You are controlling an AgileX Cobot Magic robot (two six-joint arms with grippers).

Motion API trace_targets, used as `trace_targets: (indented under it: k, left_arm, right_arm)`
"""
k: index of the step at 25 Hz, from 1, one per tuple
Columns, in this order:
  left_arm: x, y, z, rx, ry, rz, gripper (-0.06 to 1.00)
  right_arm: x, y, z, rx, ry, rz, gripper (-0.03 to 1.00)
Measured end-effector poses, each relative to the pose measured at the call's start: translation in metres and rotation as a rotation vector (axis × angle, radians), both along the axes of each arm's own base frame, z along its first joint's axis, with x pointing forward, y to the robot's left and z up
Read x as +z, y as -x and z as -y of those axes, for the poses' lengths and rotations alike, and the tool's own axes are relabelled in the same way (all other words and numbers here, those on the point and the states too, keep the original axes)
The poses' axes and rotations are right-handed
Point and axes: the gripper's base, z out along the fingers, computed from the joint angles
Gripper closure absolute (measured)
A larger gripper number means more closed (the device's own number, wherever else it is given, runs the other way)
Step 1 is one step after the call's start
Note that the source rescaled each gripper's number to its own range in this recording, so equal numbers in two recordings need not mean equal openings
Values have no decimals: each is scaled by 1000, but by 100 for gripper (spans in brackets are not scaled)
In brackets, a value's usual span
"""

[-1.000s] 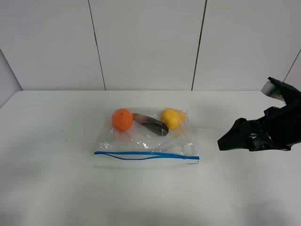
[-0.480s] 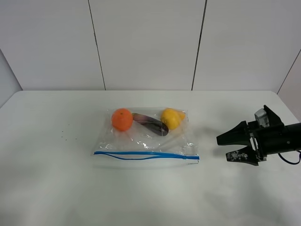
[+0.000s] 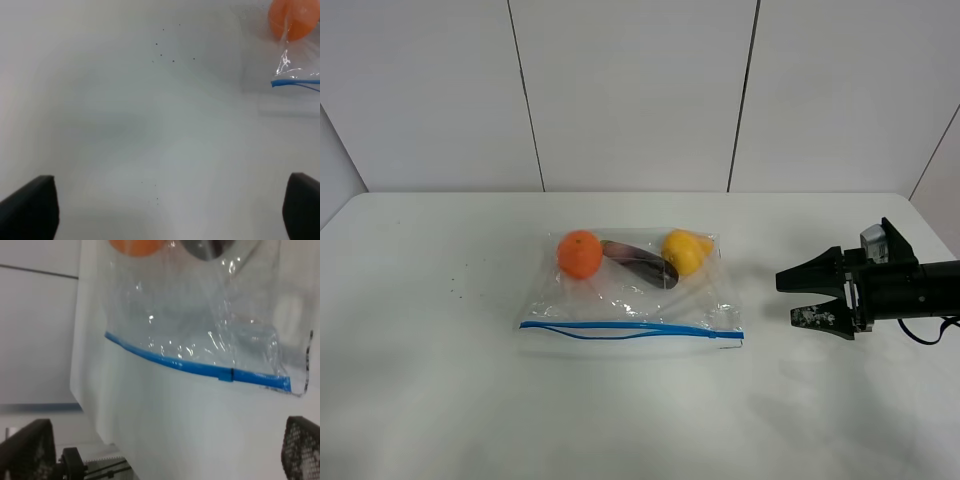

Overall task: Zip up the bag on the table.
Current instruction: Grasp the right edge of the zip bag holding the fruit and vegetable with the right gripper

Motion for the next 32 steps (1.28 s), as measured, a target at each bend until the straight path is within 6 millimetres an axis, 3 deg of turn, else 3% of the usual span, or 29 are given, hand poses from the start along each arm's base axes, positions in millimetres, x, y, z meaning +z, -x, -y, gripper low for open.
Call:
trace_targets:
  k: [10, 20, 32]
  left_arm:
    - [0, 0, 0, 0, 0, 0, -6]
    - [0, 0, 0, 0, 0, 0, -6]
    - [0, 0, 0, 0, 0, 0, -6]
  right_arm:
    - [3, -26, 12, -46, 108, 4, -3]
    - [-41, -33, -18, 48, 123, -106, -3]
    - [-57, -36, -20, 4, 69, -144, -3]
